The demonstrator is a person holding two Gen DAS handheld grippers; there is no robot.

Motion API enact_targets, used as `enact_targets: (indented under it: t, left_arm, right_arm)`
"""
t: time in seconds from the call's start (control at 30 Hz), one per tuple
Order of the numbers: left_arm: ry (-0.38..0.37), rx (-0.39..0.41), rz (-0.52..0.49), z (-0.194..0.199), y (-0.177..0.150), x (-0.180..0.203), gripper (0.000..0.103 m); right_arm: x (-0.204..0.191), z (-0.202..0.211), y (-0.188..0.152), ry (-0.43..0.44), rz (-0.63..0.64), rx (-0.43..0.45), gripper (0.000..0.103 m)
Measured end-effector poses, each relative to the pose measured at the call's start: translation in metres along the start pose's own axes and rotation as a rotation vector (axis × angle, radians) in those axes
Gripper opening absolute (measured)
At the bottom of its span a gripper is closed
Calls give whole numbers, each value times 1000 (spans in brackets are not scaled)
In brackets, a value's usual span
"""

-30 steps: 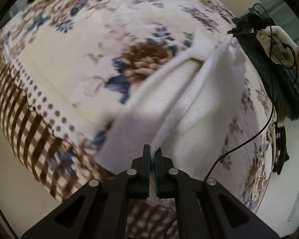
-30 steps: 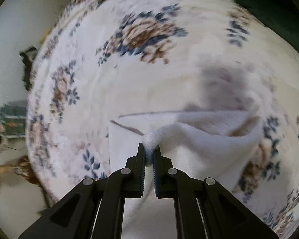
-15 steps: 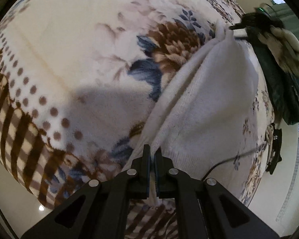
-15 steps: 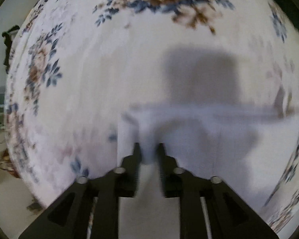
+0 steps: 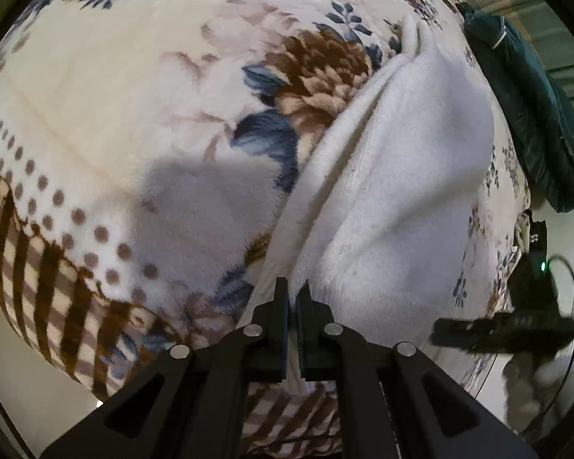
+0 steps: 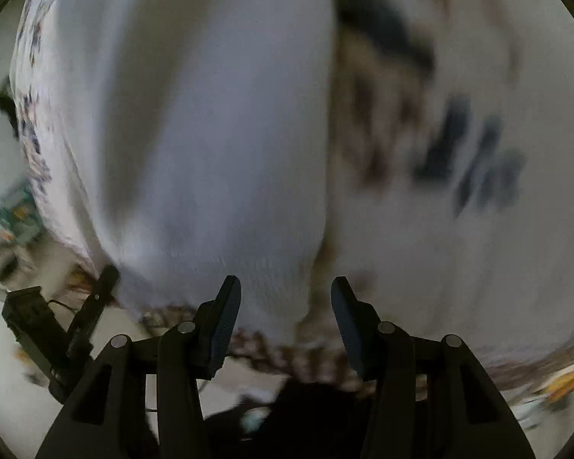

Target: Fold small clothes

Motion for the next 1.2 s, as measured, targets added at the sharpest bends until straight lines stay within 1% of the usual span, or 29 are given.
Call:
enact_targets:
  t: [0.03, 0.07, 0.13, 0.17, 0.23, 0.3, 0.33, 0.37, 0.4, 0.43, 0.47, 0.5, 0.57, 0.6, 0.63, 0.7, 0.73, 0.77, 0.83, 0.87, 0.9, 0.93, 0.97, 1.0, 1.03, 1.1, 1.13, 1.2]
  left_arm:
    - [11, -4, -13, 2, -1, 2, 2]
    - [17, -5, -22, 3, -1, 4, 2]
    - [31, -12, -45, 5, -1, 8, 2]
    - [45, -19, -65, 7, 0, 10, 2]
    - [53, -26, -84, 7, 2, 12, 2]
    - [57, -29, -100, 10, 6, 14, 2]
    - [57, -29, -107, 11, 7, 15, 2]
    - [53, -26, -116, 13, 9, 16, 2]
    - [50, -23, -124, 13, 10, 18, 2]
    - [50, -24, -135, 13, 10, 18, 2]
    - [50, -26, -140, 12, 10, 18, 2]
    - [45, -31, -143, 10, 10, 16, 2]
    - [33, -47, -141, 4, 9, 14, 2]
    - [21, -63, -139, 0, 8, 12, 6]
    - [28, -79, -135, -3, 8, 9, 6]
    - [39, -116, -117, -10, 7, 3, 7]
    - [47, -139, -102, -13, 6, -2, 13]
    - [58, -168, -85, -17, 4, -7, 22]
    - [40, -190, -57, -20, 1, -13, 30]
    - [35, -189, -47, -20, 0, -15, 35]
    - [24, -187, -38, -18, 0, -17, 38]
    - [18, -187, -35, -18, -1, -18, 40]
    - [13, -190, -35, -18, -2, -19, 41]
    - [14, -196, -42, -19, -3, -19, 41]
    - [17, -206, -59, -22, -4, -17, 41]
    - [26, -221, -88, -26, -7, -14, 41]
    - [27, -226, -99, -28, -9, -11, 41]
    - [26, -234, -132, -34, -9, -1, 41]
  right_arm:
    - [2, -5, -6, 59, -14, 4, 28]
    - [7, -8, -12, 111, -33, 25, 1]
    - [17, -11, -20, 108, -43, 58, 0]
    - [26, -10, -26, 93, -46, 95, 0]
    - [38, -10, -37, 76, -46, 113, 0]
    - [51, -13, -55, 61, -33, 120, 0]
    - [57, -14, -61, 69, -35, 121, 0]
    - [61, -13, -66, 132, -58, 111, 0]
    - [63, -11, -67, 192, -86, 94, 1]
    - [66, -9, -67, 286, -140, 73, 3]
    - [71, -6, -66, 333, -173, 69, 14]
    - [73, -3, -65, 398, -213, 67, 34]
    - [77, -3, -60, 544, -337, 53, 56]
    - [80, -4, -55, 600, -399, 45, 56]
    - [85, -7, -53, 633, -447, 40, 56]
    - [90, -16, -44, 656, -528, 43, 56]
    - [92, -20, -43, 679, -566, 49, 56]
    - [94, -22, -41, 713, -605, 61, 56]
    - [94, -22, -41, 753, -644, 108, 55]
    - [96, -17, -42, 761, -661, 150, 48]
    - [91, -16, -45, 759, -665, 188, 36]
    - [90, -12, -47, 744, -660, 213, 31]
    - [85, -11, -48, 732, -657, 227, 20]
    - [85, -9, -50, 710, -658, 247, 12]
    - [78, -9, -50, 683, -658, 264, 11]
    - [74, -10, -55, 568, -647, 300, 8]
    - [63, -15, -58, 527, -641, 308, 8]
    - [60, -10, -68, 443, -620, 321, 7]
Point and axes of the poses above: each gripper's, at about its wrist camera, not at the fingertips, and z roughly against the way its jaws point, x to its right, y to its top, the point moved 8 cm from there along -z, roughly the way its jaws point, and after that the axes turned 12 degrees about -z, right-handed, at the moved point
